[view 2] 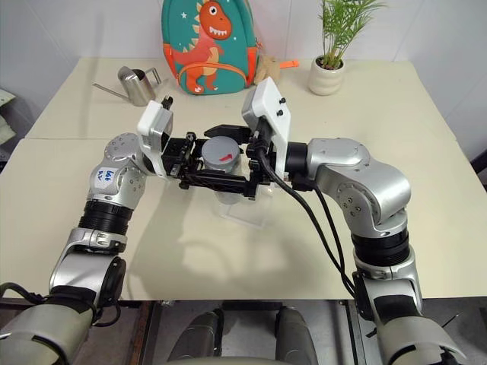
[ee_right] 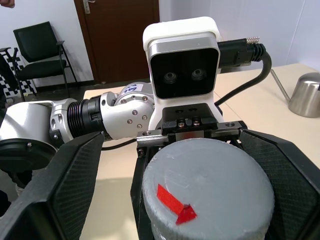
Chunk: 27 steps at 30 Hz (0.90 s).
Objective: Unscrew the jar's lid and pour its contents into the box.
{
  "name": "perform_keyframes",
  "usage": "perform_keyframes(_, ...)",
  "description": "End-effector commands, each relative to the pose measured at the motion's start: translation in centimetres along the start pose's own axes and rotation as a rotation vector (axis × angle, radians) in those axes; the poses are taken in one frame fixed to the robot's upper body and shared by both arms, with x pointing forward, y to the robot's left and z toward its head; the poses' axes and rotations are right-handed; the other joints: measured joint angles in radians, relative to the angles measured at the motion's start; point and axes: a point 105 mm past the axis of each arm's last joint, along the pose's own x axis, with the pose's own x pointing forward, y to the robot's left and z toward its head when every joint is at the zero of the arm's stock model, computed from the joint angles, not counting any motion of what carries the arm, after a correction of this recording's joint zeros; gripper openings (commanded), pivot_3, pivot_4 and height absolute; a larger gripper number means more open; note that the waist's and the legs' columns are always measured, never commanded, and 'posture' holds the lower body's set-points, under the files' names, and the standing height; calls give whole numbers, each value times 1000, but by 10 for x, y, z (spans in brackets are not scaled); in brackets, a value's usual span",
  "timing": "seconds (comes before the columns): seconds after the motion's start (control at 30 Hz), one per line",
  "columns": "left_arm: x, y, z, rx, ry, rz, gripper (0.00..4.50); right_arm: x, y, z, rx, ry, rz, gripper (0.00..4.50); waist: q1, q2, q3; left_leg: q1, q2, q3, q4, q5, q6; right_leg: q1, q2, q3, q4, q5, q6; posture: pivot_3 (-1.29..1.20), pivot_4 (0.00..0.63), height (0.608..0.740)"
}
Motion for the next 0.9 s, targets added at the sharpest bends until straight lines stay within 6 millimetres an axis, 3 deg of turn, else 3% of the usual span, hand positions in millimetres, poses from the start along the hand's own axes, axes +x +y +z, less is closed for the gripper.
perform_keyframes(0.03,-4,-4,1,4,-11,-8,2420,10,27,21,-103,-54,158,4500,0,0,0,0,0,0,0,0,0,0,0,0,0,0,0,0,150,740)
perform_keyframes(0.53,0,-13,1,36,4,-52,2420,15,10,22,-107,-62,90,4500,0,0,0,0,0,0,0,0,0,0,0,0,0,0,0,0,150,740)
perform_keyframes(0.9,3,-14,4,53,-3,-64,2420,19,-4,10,-73,-15,23,4500,1,0,0,0,0,0,1,0,0,0,0,0,1,0,0,0,150,740)
